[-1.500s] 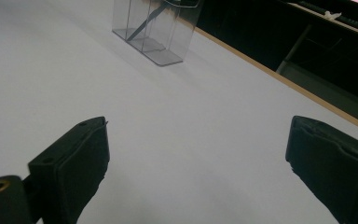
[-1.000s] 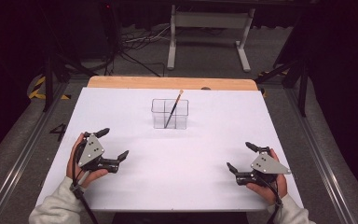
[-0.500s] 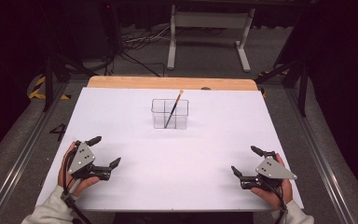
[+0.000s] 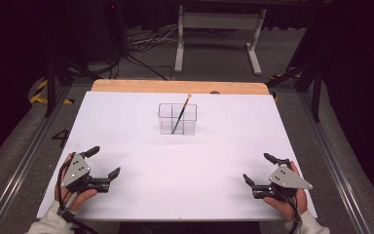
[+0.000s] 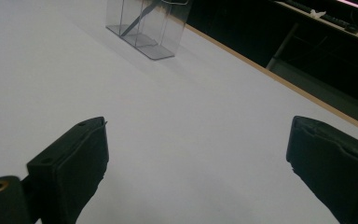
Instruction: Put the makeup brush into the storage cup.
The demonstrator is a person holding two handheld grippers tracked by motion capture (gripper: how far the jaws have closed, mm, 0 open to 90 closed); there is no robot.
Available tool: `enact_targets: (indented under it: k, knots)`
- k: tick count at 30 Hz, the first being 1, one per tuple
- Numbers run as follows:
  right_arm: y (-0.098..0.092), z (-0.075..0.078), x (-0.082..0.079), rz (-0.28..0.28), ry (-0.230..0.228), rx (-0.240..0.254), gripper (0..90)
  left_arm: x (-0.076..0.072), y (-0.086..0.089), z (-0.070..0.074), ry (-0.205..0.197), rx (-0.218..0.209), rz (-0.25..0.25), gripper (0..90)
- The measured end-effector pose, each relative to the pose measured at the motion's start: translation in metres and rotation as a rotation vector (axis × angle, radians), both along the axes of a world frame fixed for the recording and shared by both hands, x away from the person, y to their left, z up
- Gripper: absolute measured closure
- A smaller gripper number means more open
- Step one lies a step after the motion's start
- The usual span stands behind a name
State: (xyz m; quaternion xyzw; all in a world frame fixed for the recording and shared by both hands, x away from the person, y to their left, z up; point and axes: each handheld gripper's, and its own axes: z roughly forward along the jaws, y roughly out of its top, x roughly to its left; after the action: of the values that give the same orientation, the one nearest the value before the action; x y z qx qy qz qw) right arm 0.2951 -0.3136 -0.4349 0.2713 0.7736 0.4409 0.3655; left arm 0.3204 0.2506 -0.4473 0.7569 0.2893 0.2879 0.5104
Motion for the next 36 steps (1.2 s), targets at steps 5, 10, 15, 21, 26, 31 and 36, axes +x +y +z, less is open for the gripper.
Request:
enact_targets:
  k: [5, 10, 15, 21, 26, 31, 36]
  knots:
    - [0.0027, -0.001, 0.0015, 0.011, 0.008, -0.004, 5.9, -0.0018, 0.0016, 0.0007, 0.002, -0.008, 0.007, 3.8]
    - [0.0014, -0.0014, 0.0026, 0.013, 0.012, -0.003, 5.9, 0.0004, 0.0011, 0.0, 0.008, -0.006, 0.009, 3.8]
    - [0.0006, -0.0015, 0.0029, 0.011, 0.013, 0.003, 6.1, 0.0006, 0.0017, 0.0001, 0.006, -0.009, 0.009, 3.9]
    - [0.0016, -0.0016, 0.0026, 0.009, 0.015, 0.0, 6.2, 0.0018, 0.002, -0.0004, 0.016, -0.022, 0.007, 3.9]
    - [-0.0008, -0.0025, 0.0028, 0.002, 0.018, -0.001, 6.2, 0.0055, 0.002, -0.0008, 0.017, -0.031, 0.0, 3.9]
    - [-0.0011, -0.0029, 0.0051, -0.007, 0.017, 0.001, 6.4, 0.0041, 0.0056, -0.0004, 0.021, -0.039, 0.0, 3.9]
    - [-0.0015, -0.0009, 0.0023, -0.016, -0.001, 0.006, 7.1, 0.0018, 0.0077, 0.0004, 0.011, -0.049, 0.005, 3.9]
